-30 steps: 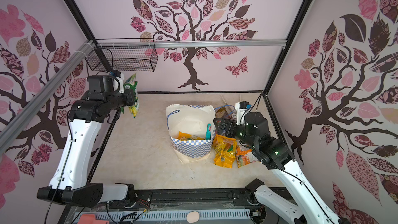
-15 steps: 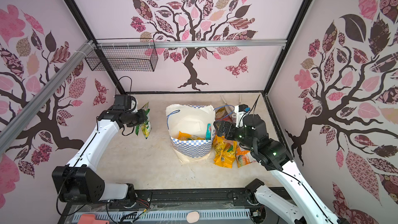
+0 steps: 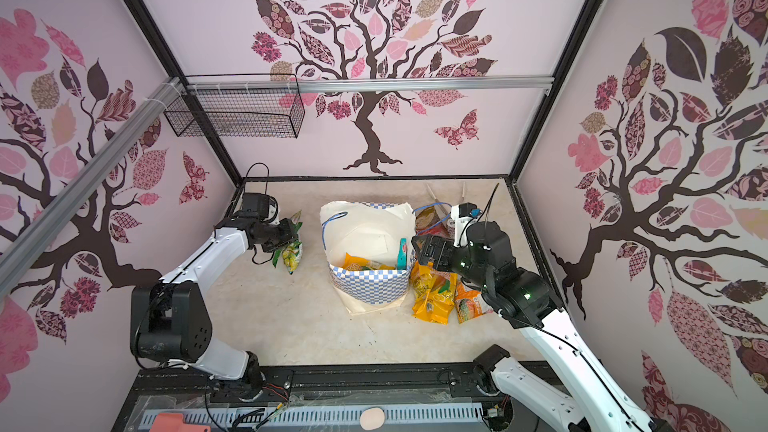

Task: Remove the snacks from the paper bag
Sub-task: 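Lower the green Fox's bag onto the table beside the paper bag and release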

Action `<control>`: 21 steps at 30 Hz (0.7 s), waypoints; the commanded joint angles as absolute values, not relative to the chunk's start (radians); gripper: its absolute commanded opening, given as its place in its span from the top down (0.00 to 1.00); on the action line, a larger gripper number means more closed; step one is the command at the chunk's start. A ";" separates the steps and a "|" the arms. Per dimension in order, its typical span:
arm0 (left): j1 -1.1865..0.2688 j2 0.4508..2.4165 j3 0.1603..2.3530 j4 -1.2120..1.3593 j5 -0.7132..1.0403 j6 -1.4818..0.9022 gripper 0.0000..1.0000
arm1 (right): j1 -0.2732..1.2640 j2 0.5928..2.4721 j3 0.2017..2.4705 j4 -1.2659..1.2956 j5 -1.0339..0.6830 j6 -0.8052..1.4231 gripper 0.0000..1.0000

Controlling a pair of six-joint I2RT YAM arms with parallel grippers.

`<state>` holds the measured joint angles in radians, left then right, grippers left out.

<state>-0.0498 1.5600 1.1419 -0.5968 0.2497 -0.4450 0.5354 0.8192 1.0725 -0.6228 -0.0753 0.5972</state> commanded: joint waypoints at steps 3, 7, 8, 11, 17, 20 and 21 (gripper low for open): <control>-0.046 1.592 1.120 -0.524 0.292 -0.474 0.96 | 0.542 0.820 1.077 -0.612 -0.078 0.573 0.00; -0.045 1.603 1.125 -0.521 0.309 -0.469 0.81 | 0.542 0.822 1.071 -0.608 -0.077 0.573 0.00; -0.046 1.605 1.127 -0.523 0.313 -0.467 0.75 | 0.542 0.822 1.069 -0.605 -0.078 0.572 0.00; -0.046 1.597 1.122 -0.524 0.313 -0.460 0.63 | 0.542 0.823 1.071 -0.603 -0.078 0.571 0.00; -0.045 1.530 1.152 -0.581 0.273 -0.428 0.51 | 0.542 0.822 1.071 -0.609 -0.077 0.569 0.00; -0.049 1.468 1.183 -0.619 0.274 -0.426 0.48 | 0.542 0.822 1.071 -0.609 -0.078 0.568 0.00; -0.053 1.442 1.195 -0.631 0.273 -0.426 0.47 | 0.542 0.822 1.070 -0.607 -0.078 0.568 0.00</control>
